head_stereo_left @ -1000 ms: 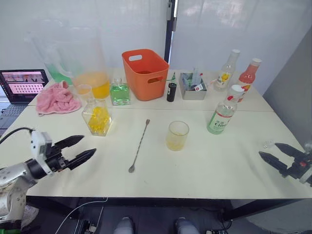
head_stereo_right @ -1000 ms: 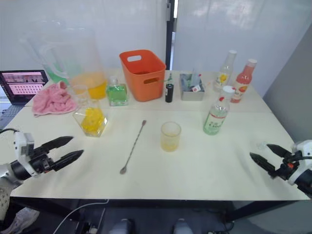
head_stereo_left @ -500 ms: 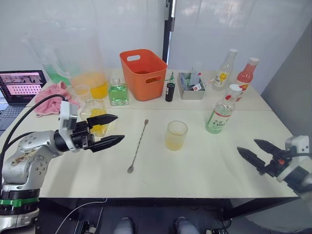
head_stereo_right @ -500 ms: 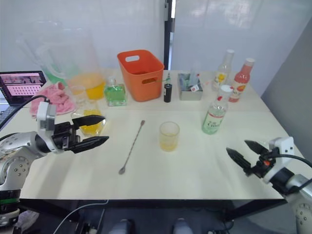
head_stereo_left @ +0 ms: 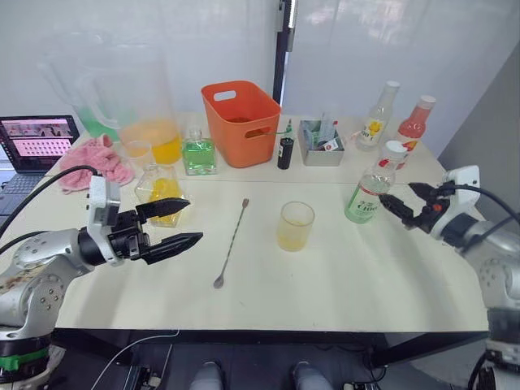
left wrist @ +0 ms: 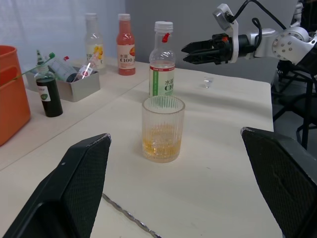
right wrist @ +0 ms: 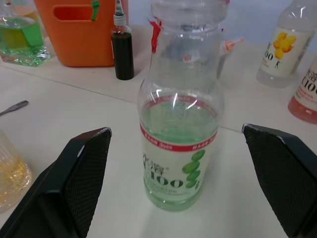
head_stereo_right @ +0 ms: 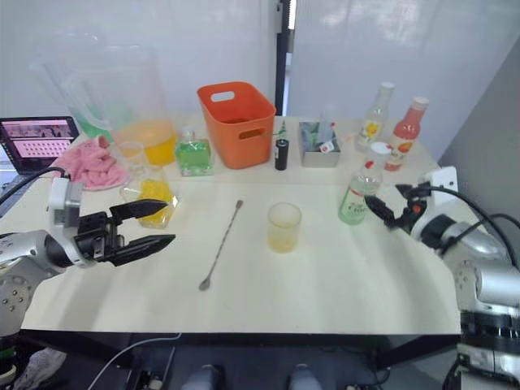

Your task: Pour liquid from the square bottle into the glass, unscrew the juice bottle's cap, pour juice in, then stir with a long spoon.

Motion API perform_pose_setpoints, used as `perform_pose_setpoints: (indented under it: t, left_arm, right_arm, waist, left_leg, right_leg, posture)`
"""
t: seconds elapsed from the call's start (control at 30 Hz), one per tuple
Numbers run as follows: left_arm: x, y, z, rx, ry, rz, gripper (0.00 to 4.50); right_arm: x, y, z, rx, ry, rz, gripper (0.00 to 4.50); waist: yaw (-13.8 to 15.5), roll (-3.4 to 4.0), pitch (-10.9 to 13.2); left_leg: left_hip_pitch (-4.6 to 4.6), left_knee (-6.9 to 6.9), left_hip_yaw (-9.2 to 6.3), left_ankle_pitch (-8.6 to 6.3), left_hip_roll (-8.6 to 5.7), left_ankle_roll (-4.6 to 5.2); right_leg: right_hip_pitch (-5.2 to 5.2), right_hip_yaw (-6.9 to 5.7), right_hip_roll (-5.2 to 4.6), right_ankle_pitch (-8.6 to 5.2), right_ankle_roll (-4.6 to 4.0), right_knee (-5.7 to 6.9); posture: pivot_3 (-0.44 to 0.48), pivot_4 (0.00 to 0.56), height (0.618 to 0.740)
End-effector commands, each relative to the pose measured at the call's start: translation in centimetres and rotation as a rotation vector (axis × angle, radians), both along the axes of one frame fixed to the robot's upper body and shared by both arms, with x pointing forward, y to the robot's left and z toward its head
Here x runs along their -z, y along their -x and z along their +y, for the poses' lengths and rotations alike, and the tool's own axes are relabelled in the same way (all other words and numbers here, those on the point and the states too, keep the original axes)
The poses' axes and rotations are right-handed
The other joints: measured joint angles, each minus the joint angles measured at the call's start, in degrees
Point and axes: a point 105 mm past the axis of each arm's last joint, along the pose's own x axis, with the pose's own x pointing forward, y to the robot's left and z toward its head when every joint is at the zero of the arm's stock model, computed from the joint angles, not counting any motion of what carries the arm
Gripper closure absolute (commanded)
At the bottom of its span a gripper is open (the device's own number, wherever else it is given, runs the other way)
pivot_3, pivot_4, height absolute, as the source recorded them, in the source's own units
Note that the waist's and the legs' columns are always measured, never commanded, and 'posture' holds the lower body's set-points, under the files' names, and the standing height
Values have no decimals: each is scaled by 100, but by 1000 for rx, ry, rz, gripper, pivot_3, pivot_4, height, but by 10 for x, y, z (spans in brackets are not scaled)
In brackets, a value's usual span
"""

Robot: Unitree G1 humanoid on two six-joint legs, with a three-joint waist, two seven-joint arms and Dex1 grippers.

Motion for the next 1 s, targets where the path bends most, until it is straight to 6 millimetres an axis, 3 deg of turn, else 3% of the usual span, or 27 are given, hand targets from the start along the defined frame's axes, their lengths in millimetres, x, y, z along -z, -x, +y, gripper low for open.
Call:
perform_pose_setpoints:
  t: [0.03,0.3,0.47,0.57,0.8,1.0]
  left_arm:
    - [-13,11,-2,-19,2,-65,39]
    - [-10,25,-8,-40,25,-68,39]
    - [-9,27,-9,-58,31,-72,39]
    - [-9,27,-8,-68,30,-75,0]
    - [-7,26,-10,-65,30,-73,0]
    - [-7,20,-16,-15,29,-67,0]
  right_arm:
    - [-18,-14,-3,-18,30,-64,0]
    - [-41,-38,0,-73,24,-112,0]
    - [-44,-48,9,-116,22,-108,0]
    - [-44,-52,13,-135,5,-108,756]
    - [-43,-52,13,-142,11,-111,3012]
    - [-51,-36,15,-221,12,-127,3091]
  waist:
    - [-14,0,1]
    - [-18,1,1]
    - [-21,1,2]
    - [-26,1,2]
    - [-25,2,2]
    - [-7,4,3]
  left_leg:
    - [0,3,2,0,0,0]
    - [1,-1,1,0,0,0]
    - [1,-1,1,0,0,0]
    - [2,-1,1,0,0,0]
    - [1,-4,2,0,0,-1]
    - [0,-4,2,0,-1,-1]
  right_leg:
    - [0,1,0,1,1,0]
    - [-2,1,0,1,1,1]
    - [-2,0,0,1,0,1]
    - [-2,0,0,1,0,1]
    - [-4,0,0,1,-1,1]
    - [-4,0,0,1,0,2]
  posture:
    - [0,150,725]
    - [0,150,725]
    - [0,150,725]
    - [0,150,725]
    - [0,150,725]
    - [0,150,725]
